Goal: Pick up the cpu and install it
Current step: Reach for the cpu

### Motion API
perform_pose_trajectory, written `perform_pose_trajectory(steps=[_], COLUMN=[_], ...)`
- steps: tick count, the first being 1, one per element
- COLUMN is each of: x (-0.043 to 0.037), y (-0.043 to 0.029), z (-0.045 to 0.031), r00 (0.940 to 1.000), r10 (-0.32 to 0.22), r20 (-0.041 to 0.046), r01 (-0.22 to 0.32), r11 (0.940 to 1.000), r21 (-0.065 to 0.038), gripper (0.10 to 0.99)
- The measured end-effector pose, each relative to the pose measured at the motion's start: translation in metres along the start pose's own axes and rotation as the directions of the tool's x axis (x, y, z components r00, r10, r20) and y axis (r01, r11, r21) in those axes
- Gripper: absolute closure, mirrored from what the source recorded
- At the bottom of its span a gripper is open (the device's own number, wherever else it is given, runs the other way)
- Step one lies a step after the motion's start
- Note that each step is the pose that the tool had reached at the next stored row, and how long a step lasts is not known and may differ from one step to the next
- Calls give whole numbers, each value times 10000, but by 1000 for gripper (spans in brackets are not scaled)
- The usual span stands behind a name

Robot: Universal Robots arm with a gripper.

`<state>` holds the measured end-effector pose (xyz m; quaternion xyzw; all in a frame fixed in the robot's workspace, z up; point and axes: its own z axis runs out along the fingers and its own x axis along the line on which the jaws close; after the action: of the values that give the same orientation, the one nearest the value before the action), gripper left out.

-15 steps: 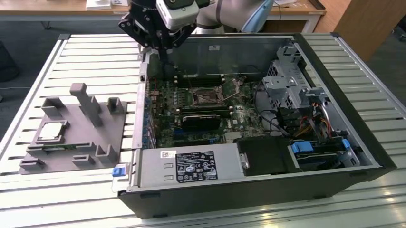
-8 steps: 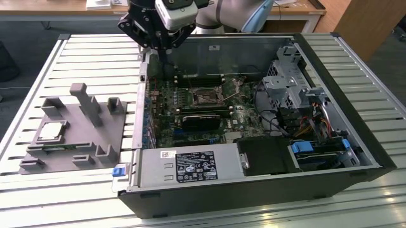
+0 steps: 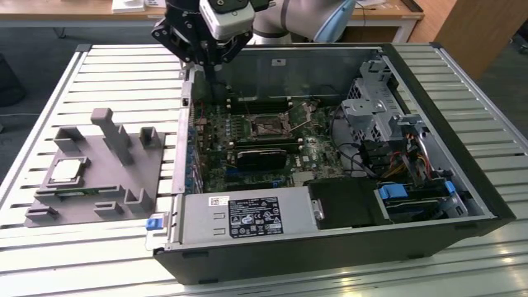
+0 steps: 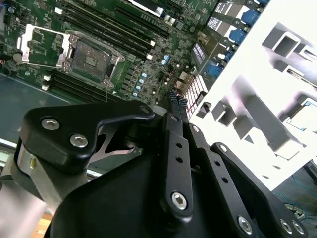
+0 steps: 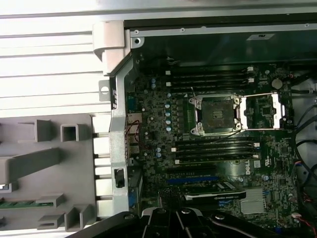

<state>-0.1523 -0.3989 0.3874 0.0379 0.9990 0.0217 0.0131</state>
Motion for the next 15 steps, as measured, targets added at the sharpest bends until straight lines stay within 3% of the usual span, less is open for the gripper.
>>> perform_pose_trajectory(steps=[15], x=[50], y=[-4], z=[7], r00=[10000], r10=[0], r20=[0], r01=[0], r11=[10000], r21=[0], gripper=[980])
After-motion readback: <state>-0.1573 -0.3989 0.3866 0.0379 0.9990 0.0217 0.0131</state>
